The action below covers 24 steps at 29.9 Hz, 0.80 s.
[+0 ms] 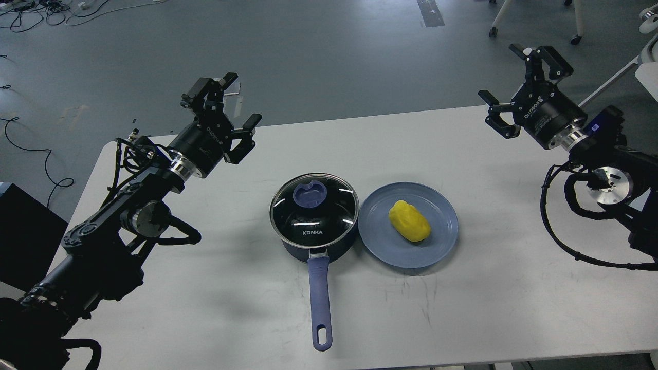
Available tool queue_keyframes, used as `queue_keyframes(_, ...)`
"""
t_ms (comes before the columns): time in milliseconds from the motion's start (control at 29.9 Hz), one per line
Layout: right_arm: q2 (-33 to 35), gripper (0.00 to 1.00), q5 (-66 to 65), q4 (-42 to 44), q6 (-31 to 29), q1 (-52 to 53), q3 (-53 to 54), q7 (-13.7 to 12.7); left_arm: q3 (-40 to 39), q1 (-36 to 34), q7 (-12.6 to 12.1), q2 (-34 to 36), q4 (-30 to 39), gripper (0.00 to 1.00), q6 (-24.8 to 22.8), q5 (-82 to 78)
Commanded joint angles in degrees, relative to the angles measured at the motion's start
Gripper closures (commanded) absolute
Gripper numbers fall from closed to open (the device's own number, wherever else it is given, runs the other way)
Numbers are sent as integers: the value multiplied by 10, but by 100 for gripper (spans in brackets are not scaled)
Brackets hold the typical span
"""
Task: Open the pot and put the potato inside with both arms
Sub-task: 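Move the left gripper toward the glass lid on the saucepan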
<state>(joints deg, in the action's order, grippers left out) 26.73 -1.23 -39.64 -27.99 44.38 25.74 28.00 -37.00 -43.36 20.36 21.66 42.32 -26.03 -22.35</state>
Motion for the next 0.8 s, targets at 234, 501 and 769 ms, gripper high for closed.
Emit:
queue_keyframes(234,5,0,-1,-1,0,0,-4,0,4,-65,76,43,119,2,-20,-162)
queue_keyframes(501,3,0,-1,-3,0,1,-3,0,7,-95,76,41,260,2,7,-520)
queue_keyframes(769,1,0,-1,-1,0,0,-4,0,132,-133,76,42,281,2,92,-795)
